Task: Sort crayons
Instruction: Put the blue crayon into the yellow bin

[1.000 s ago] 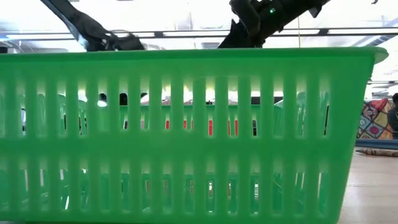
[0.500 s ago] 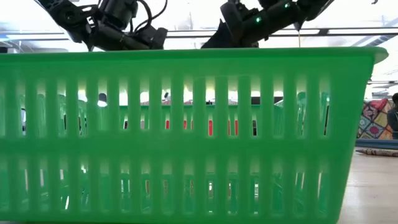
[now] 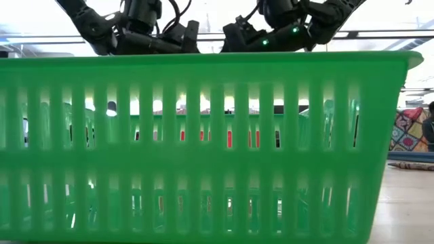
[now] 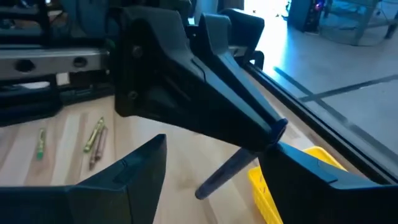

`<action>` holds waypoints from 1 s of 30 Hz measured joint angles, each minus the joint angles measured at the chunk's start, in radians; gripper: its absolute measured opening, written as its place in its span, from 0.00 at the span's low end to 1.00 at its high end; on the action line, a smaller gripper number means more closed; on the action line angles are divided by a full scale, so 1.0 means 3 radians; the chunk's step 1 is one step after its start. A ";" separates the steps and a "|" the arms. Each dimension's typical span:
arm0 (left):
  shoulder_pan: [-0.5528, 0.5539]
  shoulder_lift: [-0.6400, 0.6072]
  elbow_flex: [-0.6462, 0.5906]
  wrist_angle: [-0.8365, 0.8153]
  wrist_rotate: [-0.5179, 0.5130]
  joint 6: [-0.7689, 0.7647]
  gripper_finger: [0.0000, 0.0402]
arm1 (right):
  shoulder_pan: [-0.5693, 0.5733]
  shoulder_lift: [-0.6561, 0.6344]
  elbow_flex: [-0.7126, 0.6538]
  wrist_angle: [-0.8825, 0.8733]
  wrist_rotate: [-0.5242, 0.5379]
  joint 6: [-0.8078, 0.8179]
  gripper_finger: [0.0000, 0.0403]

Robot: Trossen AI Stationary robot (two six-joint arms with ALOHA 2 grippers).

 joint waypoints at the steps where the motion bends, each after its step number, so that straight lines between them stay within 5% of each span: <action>1: -0.0001 0.0004 0.0005 0.0000 0.0003 0.0000 0.00 | -0.0008 0.0013 0.0014 -0.0015 0.0017 0.0042 0.57; 17: -0.0043 -0.0101 -0.0002 0.0095 -0.0046 -0.0039 0.01 | -0.0149 0.0023 0.0051 0.0004 0.0037 -0.0018 0.07; 30: -0.0062 -0.0347 -0.0076 -0.0131 -0.0331 0.0102 0.23 | -0.0679 0.0378 0.0045 0.0095 0.0110 -0.0196 0.08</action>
